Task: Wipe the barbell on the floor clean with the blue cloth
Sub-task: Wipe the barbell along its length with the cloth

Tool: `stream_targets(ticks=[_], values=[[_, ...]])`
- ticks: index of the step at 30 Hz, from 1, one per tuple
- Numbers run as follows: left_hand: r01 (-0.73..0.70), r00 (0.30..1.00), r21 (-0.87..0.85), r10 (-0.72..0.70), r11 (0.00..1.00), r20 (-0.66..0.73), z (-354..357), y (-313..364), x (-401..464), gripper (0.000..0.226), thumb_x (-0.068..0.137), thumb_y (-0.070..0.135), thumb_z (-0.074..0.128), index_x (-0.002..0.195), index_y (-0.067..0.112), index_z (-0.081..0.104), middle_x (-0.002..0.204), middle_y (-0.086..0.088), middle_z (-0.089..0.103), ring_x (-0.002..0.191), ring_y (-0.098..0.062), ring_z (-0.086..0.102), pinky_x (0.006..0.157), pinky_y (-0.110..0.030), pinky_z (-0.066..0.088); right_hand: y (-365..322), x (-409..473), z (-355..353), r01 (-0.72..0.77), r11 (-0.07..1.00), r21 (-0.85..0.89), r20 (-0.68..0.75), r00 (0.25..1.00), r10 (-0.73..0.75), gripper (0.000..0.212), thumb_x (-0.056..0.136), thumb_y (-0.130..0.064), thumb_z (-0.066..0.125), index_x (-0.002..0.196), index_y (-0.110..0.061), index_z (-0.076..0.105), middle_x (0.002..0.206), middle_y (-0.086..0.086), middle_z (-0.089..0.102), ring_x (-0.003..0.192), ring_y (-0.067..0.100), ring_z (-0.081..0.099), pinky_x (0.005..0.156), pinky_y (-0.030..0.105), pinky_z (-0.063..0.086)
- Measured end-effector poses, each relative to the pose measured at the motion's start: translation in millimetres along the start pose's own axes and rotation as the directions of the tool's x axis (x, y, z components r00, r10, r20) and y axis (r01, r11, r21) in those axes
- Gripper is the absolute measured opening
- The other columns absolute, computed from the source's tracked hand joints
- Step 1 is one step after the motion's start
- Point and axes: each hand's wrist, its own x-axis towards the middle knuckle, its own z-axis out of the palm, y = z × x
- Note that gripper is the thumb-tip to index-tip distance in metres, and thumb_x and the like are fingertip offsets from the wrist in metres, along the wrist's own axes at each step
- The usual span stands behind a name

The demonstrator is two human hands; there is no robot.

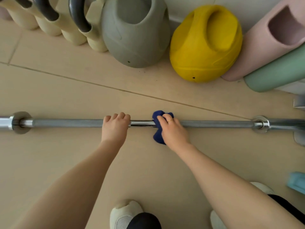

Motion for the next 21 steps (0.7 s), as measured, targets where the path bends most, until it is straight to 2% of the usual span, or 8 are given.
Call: stream_targets(ticks=[2, 6, 8, 10, 13, 15, 18, 21], values=[[-0.051, 0.998, 0.01, 0.051, 0.999, -0.038, 2.4, -3.9, -1.4, 0.034, 0.045, -0.004, 0.085, 0.069, 0.012, 0.065, 0.062, -0.004, 0.06, 0.055, -0.026, 0.06, 0.058, -0.031, 0.044, 16.7, -4.8, -1.3, -0.104, 0.994, -0.021, -0.021, 0.994, 0.104, 0.052, 0.088, -0.012, 0.049, 0.137, -0.019, 0.034, 0.142, 0.003, 0.035, 0.116, 0.028, 0.04, 0.087, 0.037, 0.041], [-0.107, 0.992, -0.02, 0.105, 0.994, -0.063, 4.3, -8.9, -3.3, 0.033, 0.045, -0.004, 0.084, 0.068, 0.012, 0.066, 0.06, -0.003, 0.061, 0.053, -0.025, 0.06, 0.056, -0.031, 0.044, 14.4, -8.7, 3.1, -0.299, 0.954, 0.004, -0.1, 0.949, 0.298, 0.052, 0.086, -0.004, 0.047, 0.135, -0.016, 0.037, 0.143, 0.004, 0.036, 0.108, 0.031, 0.041, 0.09, 0.035, 0.036], [-0.105, 0.992, -0.042, 0.102, 0.994, -0.071, 6.3, -10.6, -2.5, 0.031, 0.048, -0.003, 0.083, 0.069, 0.013, 0.067, 0.062, -0.002, 0.062, 0.055, -0.025, 0.06, 0.058, -0.03, 0.044, -4.7, -2.3, 4.8, -0.265, 0.963, 0.054, -0.084, 0.96, 0.269, 0.051, 0.086, -0.003, 0.046, 0.134, -0.015, 0.037, 0.143, 0.005, 0.035, 0.11, 0.032, 0.041, 0.093, 0.035, 0.035], [-0.097, 0.993, -0.072, 0.091, 0.993, -0.08, 9.5, -11.9, 0.2, 0.029, 0.052, -0.004, 0.081, 0.072, 0.013, 0.067, 0.065, -0.002, 0.065, 0.058, -0.025, 0.062, 0.059, -0.031, 0.044, -20.9, 2.9, 4.8, -0.142, 0.988, 0.068, -0.035, 0.989, 0.144, 0.056, 0.086, -0.004, 0.049, 0.138, -0.016, 0.032, 0.146, 0.004, 0.029, 0.115, 0.031, 0.038, 0.097, 0.036, 0.034], [-0.056, 0.996, -0.132, 0.047, 0.99, -0.073, 12.5, -13.9, 7.3, 0.029, 0.058, -0.006, 0.077, 0.078, 0.013, 0.068, 0.073, -0.002, 0.068, 0.065, -0.027, 0.064, 0.061, -0.031, 0.042, -13.5, 5.7, -1.5, -0.048, 0.998, 0.032, -0.019, 0.999, 0.048, 0.061, 0.087, -0.007, 0.051, 0.142, -0.022, 0.028, 0.148, 0.0, 0.026, 0.115, 0.028, 0.038, 0.092, 0.037, 0.038], [-0.049, 0.997, -0.16, 0.039, 0.986, -0.066, 13.9, -16.1, 12.7, 0.026, 0.064, -0.006, 0.074, 0.082, 0.011, 0.069, 0.077, -0.004, 0.07, 0.07, -0.028, 0.065, 0.063, -0.033, 0.042, 5.0, 6.6, -5.9, -0.141, 0.99, -0.01, -0.03, 0.99, 0.141, 0.059, 0.087, -0.012, 0.051, 0.14, -0.025, 0.03, 0.148, -0.002, 0.027, 0.112, 0.029, 0.039, 0.089, 0.037, 0.038], [-0.051, 0.997, -0.2, 0.037, 0.979, -0.072, 12.3, -19.4, 20.6, 0.02, 0.078, -0.001, 0.065, 0.095, 0.01, 0.068, 0.09, -0.007, 0.071, 0.083, -0.03, 0.066, 0.071, -0.035, 0.041, 13.0, 12.0, -6.8, -0.346, 0.938, -0.032, -0.092, 0.935, 0.342, 0.054, 0.088, -0.011, 0.05, 0.138, -0.023, 0.032, 0.147, 0.002, 0.03, 0.103, 0.032, 0.042, 0.089, 0.034, 0.036], [-0.02, 0.999, -0.215, 0.013, 0.976, -0.035, 9.9, -20.4, 31.1, 0.025, 0.095, 0.012, 0.048, 0.116, 0.013, 0.061, 0.111, -0.004, 0.066, 0.105, -0.027, 0.059, 0.084, -0.034, 0.035, -19.5, 26.4, 1.2, -0.283, 0.959, 0.012, -0.117, 0.952, 0.282, 0.053, 0.087, -0.007, 0.049, 0.138, -0.014, 0.032, 0.143, 0.01, 0.033, 0.103, 0.035, 0.044, 0.094, 0.036, 0.035]])
